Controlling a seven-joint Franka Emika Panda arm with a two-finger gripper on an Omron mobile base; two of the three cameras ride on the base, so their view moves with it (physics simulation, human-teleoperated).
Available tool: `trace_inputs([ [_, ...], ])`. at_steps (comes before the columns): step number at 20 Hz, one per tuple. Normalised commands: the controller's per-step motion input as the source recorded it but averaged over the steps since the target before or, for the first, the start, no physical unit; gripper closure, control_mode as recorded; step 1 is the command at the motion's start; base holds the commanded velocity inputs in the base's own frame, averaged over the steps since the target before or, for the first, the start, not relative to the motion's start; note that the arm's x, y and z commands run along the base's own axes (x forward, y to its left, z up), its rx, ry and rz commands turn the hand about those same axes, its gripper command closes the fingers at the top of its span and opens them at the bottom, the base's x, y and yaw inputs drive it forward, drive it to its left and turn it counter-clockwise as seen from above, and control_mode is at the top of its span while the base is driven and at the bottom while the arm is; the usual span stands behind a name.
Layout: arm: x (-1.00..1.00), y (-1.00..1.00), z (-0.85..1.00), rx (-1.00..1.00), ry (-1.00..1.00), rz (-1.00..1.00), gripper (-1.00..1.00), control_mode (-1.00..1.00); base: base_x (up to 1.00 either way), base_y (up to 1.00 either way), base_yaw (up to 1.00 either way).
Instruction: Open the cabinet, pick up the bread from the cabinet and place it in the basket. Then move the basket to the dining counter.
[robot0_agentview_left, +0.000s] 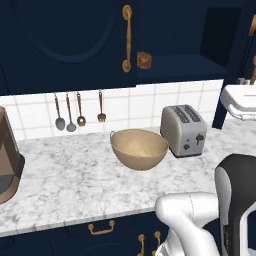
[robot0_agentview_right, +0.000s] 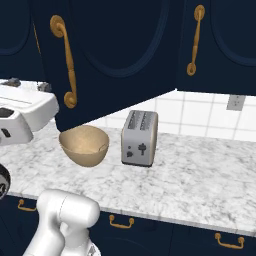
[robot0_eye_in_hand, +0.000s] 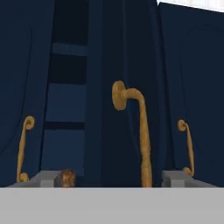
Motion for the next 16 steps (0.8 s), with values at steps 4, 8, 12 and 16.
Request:
trace_inputs([
  [4, -0.31, 1.00, 0.00, -0.09, 0.05, 0.00, -1.00, -1.00, 0.00, 0.00, 0.00],
  [8, 0.48, 0.62, 0.00, -0.02, 0.03, -0.24, -1.00, -1.00, 0.00, 0.00, 0.00],
  [12, 0.53, 0.23, -0.01, 0.00, 0.00, -0.43, -1.00, -1.00, 0.00, 0.00, 0.00],
  [16, 0.47, 0.00, -0.16, 0.00, 0.00, -0.47, -1.00, -1.00, 0.00, 0.00, 0.00],
])
